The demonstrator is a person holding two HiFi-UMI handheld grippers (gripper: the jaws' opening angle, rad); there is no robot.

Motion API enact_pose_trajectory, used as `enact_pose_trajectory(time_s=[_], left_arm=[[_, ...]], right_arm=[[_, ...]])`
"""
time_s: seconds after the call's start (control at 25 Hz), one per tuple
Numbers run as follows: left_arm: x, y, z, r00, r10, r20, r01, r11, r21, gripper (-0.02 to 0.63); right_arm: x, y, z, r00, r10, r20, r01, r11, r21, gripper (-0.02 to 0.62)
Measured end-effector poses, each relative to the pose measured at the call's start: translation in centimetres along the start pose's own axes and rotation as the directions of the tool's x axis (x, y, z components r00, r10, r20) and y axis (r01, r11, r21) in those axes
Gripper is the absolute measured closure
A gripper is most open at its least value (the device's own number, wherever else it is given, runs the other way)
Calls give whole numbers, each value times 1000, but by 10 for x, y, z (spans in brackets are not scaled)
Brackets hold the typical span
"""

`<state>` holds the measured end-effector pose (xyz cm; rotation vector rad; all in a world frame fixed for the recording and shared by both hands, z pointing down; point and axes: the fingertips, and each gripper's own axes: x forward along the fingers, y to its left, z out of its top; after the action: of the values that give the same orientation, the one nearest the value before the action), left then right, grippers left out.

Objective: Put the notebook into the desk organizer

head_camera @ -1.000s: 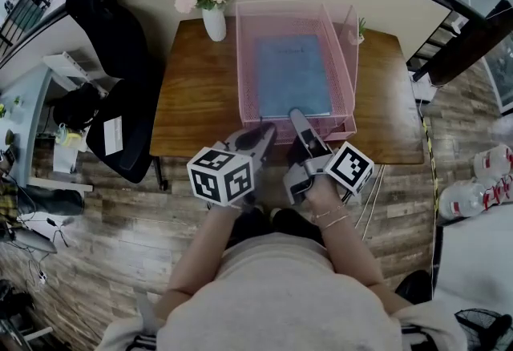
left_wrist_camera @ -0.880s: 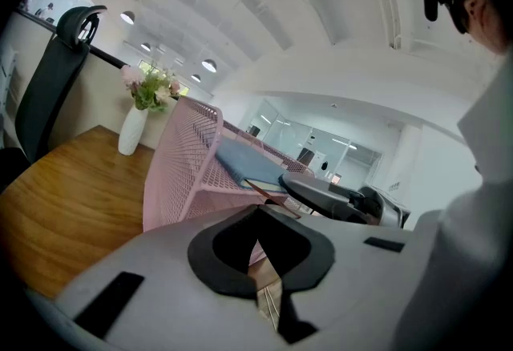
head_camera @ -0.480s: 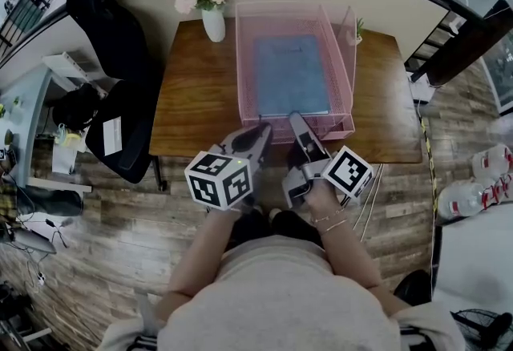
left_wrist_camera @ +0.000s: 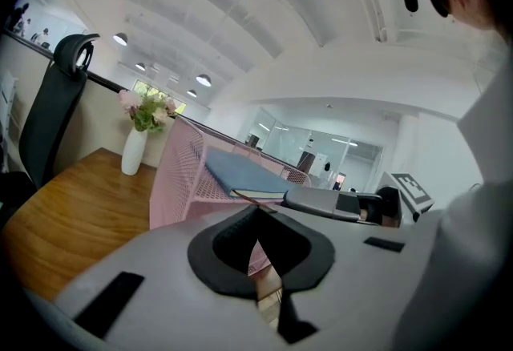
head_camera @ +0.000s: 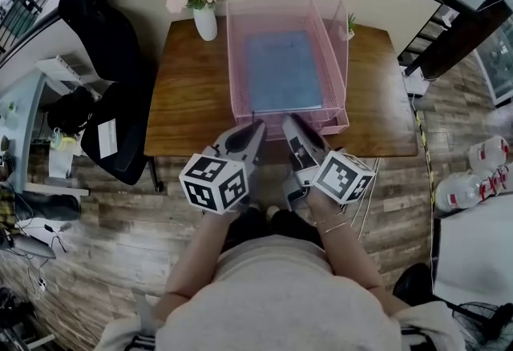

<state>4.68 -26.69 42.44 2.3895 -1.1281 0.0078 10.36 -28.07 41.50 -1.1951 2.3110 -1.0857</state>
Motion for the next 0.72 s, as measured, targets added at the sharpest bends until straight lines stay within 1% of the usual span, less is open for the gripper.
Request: enact_pose_trajectory(time_s=[0.12, 0.2, 0.32, 0.36, 0.4, 0.52, 0.6, 0.72], left_arm=[[1, -7, -2, 1000, -22, -10, 22, 999, 24, 595], [1, -10, -3, 999, -32, -15, 33, 999, 36, 595], [2, -12, -2, 999, -38, -20, 39, 998, 53, 595], [2, -12, -1, 999, -38, -23, 39, 997, 61, 595], [3, -13, -1, 999, -38, -26, 40, 997, 68, 595], [2, -15, -1, 999, -40, -29, 42, 996, 81, 595], [2, -15, -2, 999, -39, -33, 42, 995, 92, 595], [5, -16, -5, 998, -39, -41, 43, 995, 94, 595]], right_arm=[[-1, 2, -3, 999, -22, -39, 18, 995, -96, 505], [-2, 3, -4, 998, -37, -58, 27, 986, -167, 508], [-4, 5, -5, 995, -62, -80, 37, 961, -274, 524], [-5, 5, -6, 994, -68, -87, 39, 953, -301, 553], [-5, 5, -6, 993, -73, -92, 40, 946, -322, 563], [-7, 4, -9, 990, -90, -111, 41, 924, -380, 566], [-8, 5, -11, 987, -106, -122, 41, 895, -445, 571], [-9, 6, -12, 982, -138, -127, 46, 833, -552, 582]])
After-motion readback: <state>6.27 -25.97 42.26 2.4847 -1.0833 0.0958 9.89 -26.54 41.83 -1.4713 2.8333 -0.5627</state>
